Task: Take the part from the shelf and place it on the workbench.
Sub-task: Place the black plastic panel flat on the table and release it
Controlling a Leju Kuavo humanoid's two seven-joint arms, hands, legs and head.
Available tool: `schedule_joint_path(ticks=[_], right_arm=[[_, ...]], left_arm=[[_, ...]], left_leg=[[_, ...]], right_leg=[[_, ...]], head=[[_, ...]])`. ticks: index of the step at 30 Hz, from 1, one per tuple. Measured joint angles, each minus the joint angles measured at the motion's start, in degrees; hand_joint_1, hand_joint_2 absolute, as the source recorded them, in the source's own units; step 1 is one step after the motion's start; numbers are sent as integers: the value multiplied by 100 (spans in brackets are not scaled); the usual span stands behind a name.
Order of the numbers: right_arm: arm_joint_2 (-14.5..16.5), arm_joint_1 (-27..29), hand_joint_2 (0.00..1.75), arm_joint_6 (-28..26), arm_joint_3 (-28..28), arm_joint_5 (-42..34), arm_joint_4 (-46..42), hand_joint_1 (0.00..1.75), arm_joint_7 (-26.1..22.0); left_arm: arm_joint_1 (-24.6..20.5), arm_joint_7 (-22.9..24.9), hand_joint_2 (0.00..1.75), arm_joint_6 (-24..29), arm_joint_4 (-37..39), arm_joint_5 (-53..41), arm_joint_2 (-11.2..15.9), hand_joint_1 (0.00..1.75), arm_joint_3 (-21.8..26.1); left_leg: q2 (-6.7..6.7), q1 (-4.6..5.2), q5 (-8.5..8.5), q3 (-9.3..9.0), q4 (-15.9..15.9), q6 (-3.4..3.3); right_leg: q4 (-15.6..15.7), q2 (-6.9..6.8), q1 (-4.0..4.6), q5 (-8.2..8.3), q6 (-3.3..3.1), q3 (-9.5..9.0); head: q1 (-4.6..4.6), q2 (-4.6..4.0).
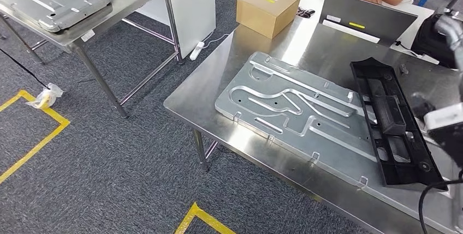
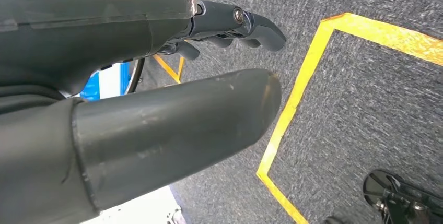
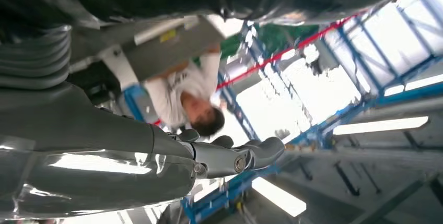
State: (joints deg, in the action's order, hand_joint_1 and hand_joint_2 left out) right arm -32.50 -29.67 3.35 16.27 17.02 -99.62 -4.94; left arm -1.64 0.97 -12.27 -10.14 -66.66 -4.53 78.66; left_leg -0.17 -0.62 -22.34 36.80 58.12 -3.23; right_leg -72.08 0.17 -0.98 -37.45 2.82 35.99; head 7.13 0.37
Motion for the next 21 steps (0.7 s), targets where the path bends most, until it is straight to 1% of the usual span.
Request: schedule_joint_path(ticks=[1,2,3,4,5,6,7,8,9,10,11,12,14,15,16,17,18,19,20,21], right_arm=[[-1,214,0,9,-49,-47,-95,0,-50],[-1,411,0,15,-98,-75,-189,0,-99],[-2,581,0,14,-149,-89,-277,0,-144],[-3,728,0,7,-201,-91,-357,0,-185],[-4,867,0,-4,-251,-88,-431,0,-217],[-12,1008,0,-18,-299,-83,-496,0,-248],[-20,1159,0,-30,-347,-76,-558,0,-281],[-27,1315,0,-38,-388,-66,-613,0,-313],[-34,1468,0,-42,-428,-49,-665,0,-358],[-31,1618,0,-42,-462,-20,-715,0,-407],[-25,1765,0,-43,-490,18,-762,0,-455],[-14,1912,0,-46,-509,67,-808,0,-498],[32,2202,0,-84,-519,207,-887,0,-541],[68,2340,0,-116,-508,284,-914,0,-546],[109,2467,0,-153,-490,360,-937,0,-547],[149,2569,0,-184,-468,419,-956,0,-547],[180,2647,0,-206,-447,459,-973,0,-547],[204,2704,0,-222,-429,484,-992,0,-548],[224,2744,0,-236,-419,497,-1015,0,-549],[239,2773,0,-247,-409,501,-1035,0,-551]], left_arm=[[3,-3,0,1,0,-1,-7,0,9],[6,-6,0,1,0,-3,-15,0,16],[9,-8,0,2,0,-7,-22,0,21],[11,-9,0,5,0,-11,-28,0,23],[12,-8,0,9,0,-15,-35,0,25],[12,-4,0,13,0,-17,-39,0,27],[13,-1,0,16,0,-18,-42,0,29],[16,3,0,19,0,-18,-47,0,33],[20,5,0,22,0,-18,-49,0,40],[25,7,0,25,0,-18,-52,0,53],[29,9,0,28,0,-18,-54,0,68],[31,11,0,32,0,-18,-54,0,86],[31,15,0,41,0,-18,-54,0,113],[30,17,0,46,0,-18,-54,0,121],[29,19,0,52,0,-18,-54,0,126],[27,20,0,56,0,-18,-54,0,130],[25,21,0,59,0,-18,-54,0,133],[17,21,0,62,-1,-18,-52,0,137],[7,21,0,66,-2,-18,-50,0,142],[-3,21,0,69,-4,-18,-49,0,145]], left_leg=[[0,-2,4,9,9,4],[0,-5,8,22,23,11],[0,-8,15,40,45,24],[-2,-9,24,60,70,47],[-6,-8,37,76,89,78],[-11,-6,55,85,104,116],[-16,-5,79,92,107,160],[-20,-4,109,94,98,206],[-23,-10,128,106,96,252],[-22,-17,80,139,128,291],[-20,-24,-64,189,237,321],[-18,-33,-299,266,453,339],[-15,-41,-859,458,1157,363],[-15,-42,-1025,512,1485,372],[-15,-42,-1069,486,1669,374],[-15,-42,-1003,358,1650,366],[-15,-39,-879,123,1422,347],[-18,-33,-792,-202,1025,317],[-19,-16,-769,-516,598,286],[-21,3,-769,-739,274,256]], right_leg=[[-74,-2,-16,41,16,22],[66,-5,-36,182,28,-62],[398,-12,-58,377,38,-243],[787,-22,-70,521,37,-448],[1083,-22,-62,653,21,-601],[1276,-21,-49,720,-8,-690],[1333,-15,-23,736,-51,-701],[1320,-6,0,777,-99,-672],[1339,-10,-8,796,-154,-647],[1353,-17,-12,834,-209,-615],[1367,-26,-22,885,-266,-573],[1376,-36,-30,940,-314,-520],[1362,-46,-10,1035,-362,-385],[1351,-48,2,1084,-365,-309],[1337,-49,12,1134,-364,-228],[1321,-48,21,1182,-358,-151],[1306,-45,27,1226,-347,-80],[1289,-43,30,1269,-333,-22],[1275,-40,36,1307,-310,20],[1271,-40,39,1343,-279,36]], head=[[0,0],[-1,0],[-1,0],[0,0],[1,0],[2,0],[3,0],[4,0],[4,0],[5,0],[4,0],[4,0],[4,0],[4,0],[5,0],[5,0],[5,0],[5,0],[5,0],[3,0]])
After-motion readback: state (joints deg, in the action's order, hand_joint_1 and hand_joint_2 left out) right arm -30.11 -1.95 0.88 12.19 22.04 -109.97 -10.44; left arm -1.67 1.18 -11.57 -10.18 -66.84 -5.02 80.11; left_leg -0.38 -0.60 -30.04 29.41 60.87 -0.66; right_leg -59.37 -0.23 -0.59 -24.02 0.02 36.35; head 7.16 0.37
